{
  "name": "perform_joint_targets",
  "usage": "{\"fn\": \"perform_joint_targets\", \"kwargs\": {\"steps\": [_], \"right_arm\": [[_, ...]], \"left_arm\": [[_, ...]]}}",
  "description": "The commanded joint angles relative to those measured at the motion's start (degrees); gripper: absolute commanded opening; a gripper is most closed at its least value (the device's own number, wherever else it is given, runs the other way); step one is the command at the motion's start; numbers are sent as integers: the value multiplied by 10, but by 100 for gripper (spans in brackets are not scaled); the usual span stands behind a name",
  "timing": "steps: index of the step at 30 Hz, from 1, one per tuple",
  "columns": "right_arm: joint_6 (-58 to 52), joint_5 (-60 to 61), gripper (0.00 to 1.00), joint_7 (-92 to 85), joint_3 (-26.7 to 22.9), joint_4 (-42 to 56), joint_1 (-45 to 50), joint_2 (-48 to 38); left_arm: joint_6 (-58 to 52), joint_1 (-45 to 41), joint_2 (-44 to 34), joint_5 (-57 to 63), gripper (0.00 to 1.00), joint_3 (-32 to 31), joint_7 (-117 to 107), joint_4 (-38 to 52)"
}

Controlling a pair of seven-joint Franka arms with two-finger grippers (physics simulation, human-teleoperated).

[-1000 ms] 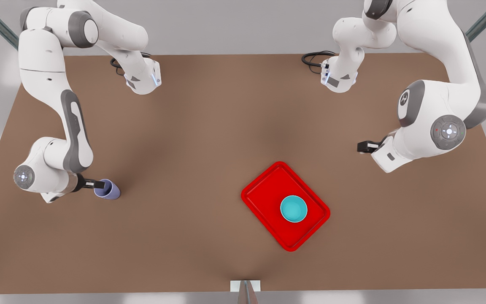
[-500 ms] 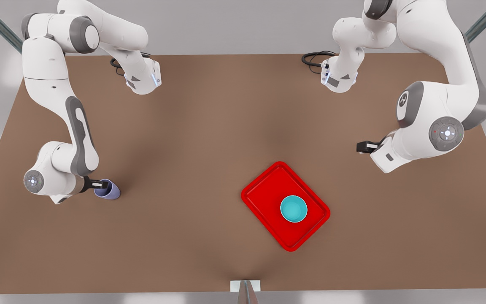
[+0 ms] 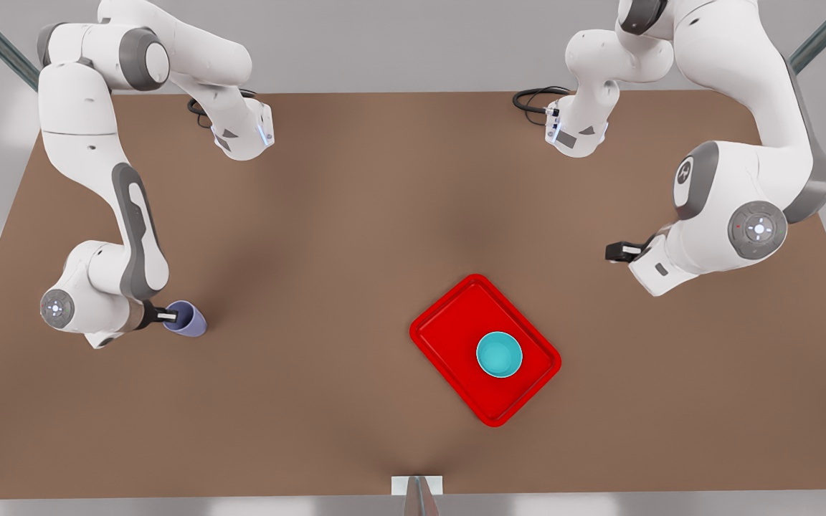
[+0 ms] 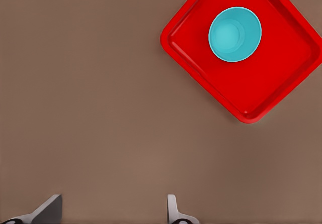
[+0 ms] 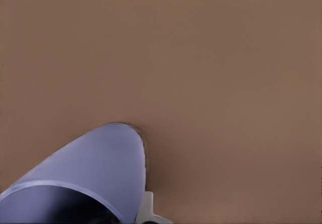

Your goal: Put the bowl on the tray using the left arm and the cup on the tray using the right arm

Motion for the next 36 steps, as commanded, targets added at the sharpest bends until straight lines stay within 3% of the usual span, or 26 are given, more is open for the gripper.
{"fn": "perform_joint_targets", "kwargs": {"steps": [1, 5, 15, 23, 36], "right_arm": [[-12, -7, 21, 6, 1, 5, 0, 1], [-63, -5, 21, 52, 35, 34, 0, -7], [-68, -5, 21, 78, 109, 92, 13, -2], [-28, -43, 21, 91, 109, 133, 103, -2], [-36, -83, 21, 293, 109, 254, 251, 58]], "left_arm": [[0, 0, 0, 0, 100, 0, 0, 0], [1, 0, 2, 0, 100, 1, 0, 1], [0, 0, -2, 3, 100, 1, 0, 5], [-2, 0, -6, 16, 100, 9, -4, 35], [-4, 0, -1, 13, 100, 8, -1, 31]]}}
